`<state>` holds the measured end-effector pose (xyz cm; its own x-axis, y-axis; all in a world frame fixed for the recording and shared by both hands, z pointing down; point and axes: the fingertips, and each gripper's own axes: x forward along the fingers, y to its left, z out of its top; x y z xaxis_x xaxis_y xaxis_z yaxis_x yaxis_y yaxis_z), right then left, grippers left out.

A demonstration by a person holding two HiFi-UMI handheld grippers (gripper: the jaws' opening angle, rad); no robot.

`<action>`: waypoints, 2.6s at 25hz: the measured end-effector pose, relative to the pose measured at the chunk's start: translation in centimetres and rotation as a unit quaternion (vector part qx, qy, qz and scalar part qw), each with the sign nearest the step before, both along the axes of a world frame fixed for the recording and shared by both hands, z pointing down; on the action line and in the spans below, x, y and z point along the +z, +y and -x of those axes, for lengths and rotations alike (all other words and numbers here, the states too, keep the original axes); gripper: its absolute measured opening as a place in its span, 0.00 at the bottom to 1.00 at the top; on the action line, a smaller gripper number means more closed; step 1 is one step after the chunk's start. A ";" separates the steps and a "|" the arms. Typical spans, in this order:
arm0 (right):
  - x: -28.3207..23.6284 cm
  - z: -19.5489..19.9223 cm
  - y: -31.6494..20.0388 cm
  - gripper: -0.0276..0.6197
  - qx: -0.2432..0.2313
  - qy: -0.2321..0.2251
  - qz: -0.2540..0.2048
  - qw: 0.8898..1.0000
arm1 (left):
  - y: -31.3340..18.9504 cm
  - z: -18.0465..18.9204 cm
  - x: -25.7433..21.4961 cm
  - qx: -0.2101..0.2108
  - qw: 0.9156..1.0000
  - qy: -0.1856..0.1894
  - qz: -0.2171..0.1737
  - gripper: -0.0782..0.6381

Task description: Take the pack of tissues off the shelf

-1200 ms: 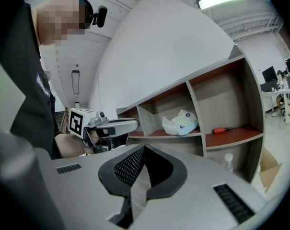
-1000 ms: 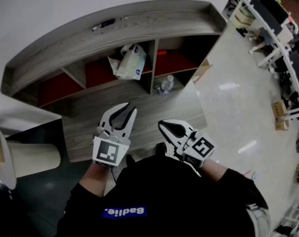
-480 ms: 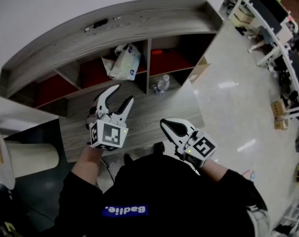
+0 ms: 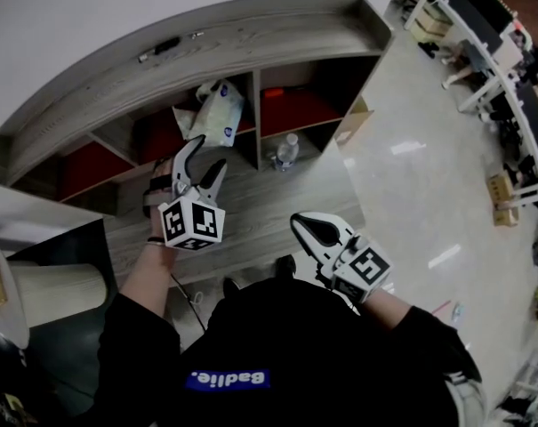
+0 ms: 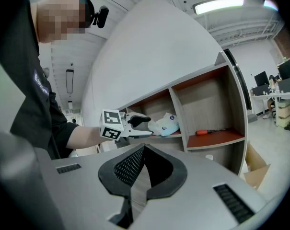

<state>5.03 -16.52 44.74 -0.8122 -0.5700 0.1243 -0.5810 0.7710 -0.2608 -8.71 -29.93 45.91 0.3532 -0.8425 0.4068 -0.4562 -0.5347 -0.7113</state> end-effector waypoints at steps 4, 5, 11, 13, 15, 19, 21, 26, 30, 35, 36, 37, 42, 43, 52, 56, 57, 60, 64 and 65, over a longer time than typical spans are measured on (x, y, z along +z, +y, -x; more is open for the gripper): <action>0.0 -0.8 0.0 0.09 0.014 0.001 -0.002 1.000 | -2.0 0.4 1.1 -0.002 0.996 -0.087 -0.016 0.56; 0.1 -1.1 0.0 0.09 0.019 0.002 -0.001 1.000 | -2.4 0.4 1.5 0.000 0.994 -0.106 -0.022 0.57; 0.3 -2.6 0.4 0.09 0.044 0.008 0.003 0.999 | -4.4 0.9 3.3 -0.006 0.987 -0.162 -0.020 0.58; 0.5 -3.1 0.7 0.09 0.051 0.009 0.006 0.999 | -4.9 0.9 3.9 -0.006 0.985 -0.171 -0.015 0.57; 0.5 -3.4 0.9 0.09 0.056 0.009 0.008 0.998 | -5.3 1.1 4.5 -0.008 0.985 -0.174 -0.006 0.54; 0.3 -3.8 1.1 0.09 0.063 0.007 0.007 0.998 | -5.7 1.4 4.9 -0.016 0.984 -0.177 -0.002 0.46; 0.3 -3.9 1.3 0.09 0.064 0.006 0.006 0.998 | -5.8 1.5 4.9 -0.018 0.984 -0.176 0.000 0.39; 0.2 -3.5 1.6 0.09 0.060 0.001 0.007 0.998 | -5.6 1.6 5.1 -0.022 0.987 -0.161 0.015 0.32; 0.2 -3.2 1.8 0.09 0.057 0.000 0.009 0.998 | -5.1 1.5 4.8 -0.021 0.988 -0.154 0.016 0.28; 0.0 -2.6 1.8 0.09 0.052 0.000 0.006 0.999 | -4.1 1.6 4.2 -0.018 0.990 -0.140 0.014 0.24; -0.1 -2.4 1.8 0.09 0.050 0.000 0.004 0.999 | -3.8 1.6 4.0 -0.016 0.990 -0.137 0.013 0.23; -0.2 -2.2 1.9 0.09 0.050 -0.001 0.003 0.999 | -3.5 1.5 3.7 -0.014 0.991 -0.134 0.013 0.22; -0.5 -1.3 2.2 0.09 0.042 -0.001 0.001 0.999 | -1.7 1.3 2.0 -0.003 0.993 -0.119 0.001 0.21; -0.5 -1.1 2.2 0.09 0.041 -0.001 0.001 0.999 | -1.4 1.3 1.6 -0.002 0.993 -0.116 -0.001 0.21; -0.6 1.0 2.7 0.09 0.021 -0.002 -0.005 1.000 | 2.8 1.7 -1.4 0.004 0.998 -0.065 -0.008 0.21; -0.7 2.1 3.0 0.09 0.010 -0.002 -0.005 1.000 | 5.2 2.1 -2.1 0.008 0.999 -0.040 -0.001 0.21; -0.7 2.4 3.1 0.09 0.008 -0.001 -0.005 1.000 | 5.8 2.2 -2.3 0.009 0.999 -0.032 0.000 0.21; -0.7 3.0 3.4 0.09 0.002 0.000 -0.007 1.000 | 7.3 2.5 -2.6 0.012 1.000 -0.008 0.005 0.21; -0.7 3.9 3.5 0.09 -0.005 0.002 -0.007 1.000 | 9.0 2.6 -3.1 0.013 0.999 0.026 0.012 0.21; -0.8 4.1 3.5 0.09 -0.006 0.001 -0.008 1.000 | 9.4 2.7 -3.2 0.013 0.999 0.036 0.014 0.21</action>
<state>0.91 -13.04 43.98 -0.8186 -0.5623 0.1171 -0.5724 0.7820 -0.2468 -11.40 -20.56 42.71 0.4041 -0.8208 0.4037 -0.4906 -0.5669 -0.6617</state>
